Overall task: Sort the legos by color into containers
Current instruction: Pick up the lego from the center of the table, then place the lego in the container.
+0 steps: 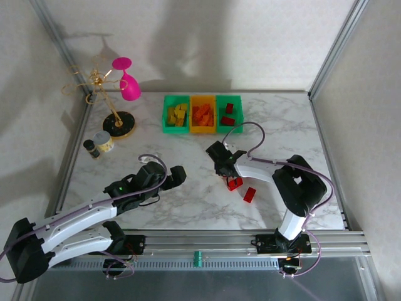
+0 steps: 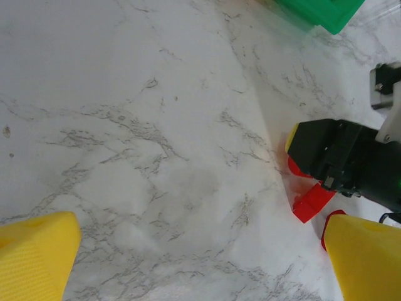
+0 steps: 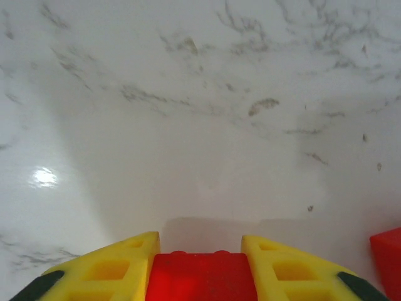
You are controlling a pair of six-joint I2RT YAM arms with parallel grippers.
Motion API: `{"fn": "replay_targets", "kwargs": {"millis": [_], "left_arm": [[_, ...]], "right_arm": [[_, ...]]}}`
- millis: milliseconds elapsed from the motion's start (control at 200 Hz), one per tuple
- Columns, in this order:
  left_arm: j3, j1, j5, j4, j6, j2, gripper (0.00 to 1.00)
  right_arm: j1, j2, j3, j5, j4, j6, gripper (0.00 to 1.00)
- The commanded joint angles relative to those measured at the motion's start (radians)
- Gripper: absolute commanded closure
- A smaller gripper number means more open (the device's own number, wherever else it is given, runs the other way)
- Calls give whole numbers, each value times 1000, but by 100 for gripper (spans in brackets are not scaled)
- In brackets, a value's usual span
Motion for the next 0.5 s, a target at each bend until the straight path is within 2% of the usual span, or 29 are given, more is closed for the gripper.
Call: {"fn": "replay_targets", "kwargs": {"millis": [0,95,275,496], "left_arm": [[59,-8,-30,-10,29,22,0],[88,-7,-35,-3,43,51,0],[150,-7,-53,17,62,122,0],[232,-4,-46,53,84,243,0]], "right_arm": [[-36,-50,65,0,33,-53,69],[-65,-54,111,0,56,-85,70],[-183,-20,224,13,132,-186,69],[-315,122,410,-38,225,-293,70]]}}
